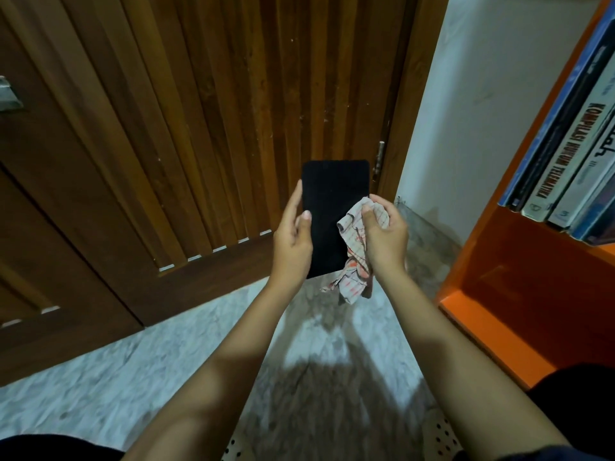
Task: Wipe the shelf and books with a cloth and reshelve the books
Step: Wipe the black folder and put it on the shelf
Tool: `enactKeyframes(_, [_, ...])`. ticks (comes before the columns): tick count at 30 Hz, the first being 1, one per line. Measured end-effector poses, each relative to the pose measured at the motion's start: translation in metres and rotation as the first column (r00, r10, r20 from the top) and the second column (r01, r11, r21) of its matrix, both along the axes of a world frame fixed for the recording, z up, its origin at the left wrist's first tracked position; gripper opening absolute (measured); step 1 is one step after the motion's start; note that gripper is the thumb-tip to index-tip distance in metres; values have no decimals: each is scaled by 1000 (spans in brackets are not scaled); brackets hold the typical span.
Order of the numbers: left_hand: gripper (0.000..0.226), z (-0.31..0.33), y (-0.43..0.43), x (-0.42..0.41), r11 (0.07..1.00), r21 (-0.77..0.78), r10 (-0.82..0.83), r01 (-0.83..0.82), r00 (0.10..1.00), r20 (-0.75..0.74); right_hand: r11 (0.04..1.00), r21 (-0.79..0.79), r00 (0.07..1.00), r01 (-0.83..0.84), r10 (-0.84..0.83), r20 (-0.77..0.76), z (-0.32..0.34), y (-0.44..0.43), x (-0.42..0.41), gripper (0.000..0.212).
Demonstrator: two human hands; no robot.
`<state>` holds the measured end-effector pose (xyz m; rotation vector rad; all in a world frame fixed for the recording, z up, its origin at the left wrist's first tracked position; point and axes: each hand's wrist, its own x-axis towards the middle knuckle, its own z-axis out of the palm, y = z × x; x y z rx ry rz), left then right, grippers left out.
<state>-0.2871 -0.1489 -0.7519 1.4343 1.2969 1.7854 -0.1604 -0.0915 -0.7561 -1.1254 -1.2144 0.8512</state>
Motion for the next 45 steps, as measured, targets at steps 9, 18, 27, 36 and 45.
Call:
enactKeyframes(9, [45,14,4,9,999,16,27,-29,992,121,997,77,990,1,-12,142,2,-3,-5,40])
enactKeyframes(18, [44,18,8,8,998,10,56,-59,973,223,958,265,985,111,-142,101,2,-17,-6,17])
enactKeyframes(27, [36,21,10,3,987,-5,151,-159,926,346,915,400,881,-58,-141,451,-8,-24,-15,43])
enactKeyframes(36, [42,23,3,0,992,30,113,-126,952,283,909,402,791,-111,-164,589,-12,-27,-16,46])
enactKeyframes(45, [45,10,4,-10,989,-47,146,-140,971,189,918,343,861,-198,-4,508,-2,-12,-8,48])
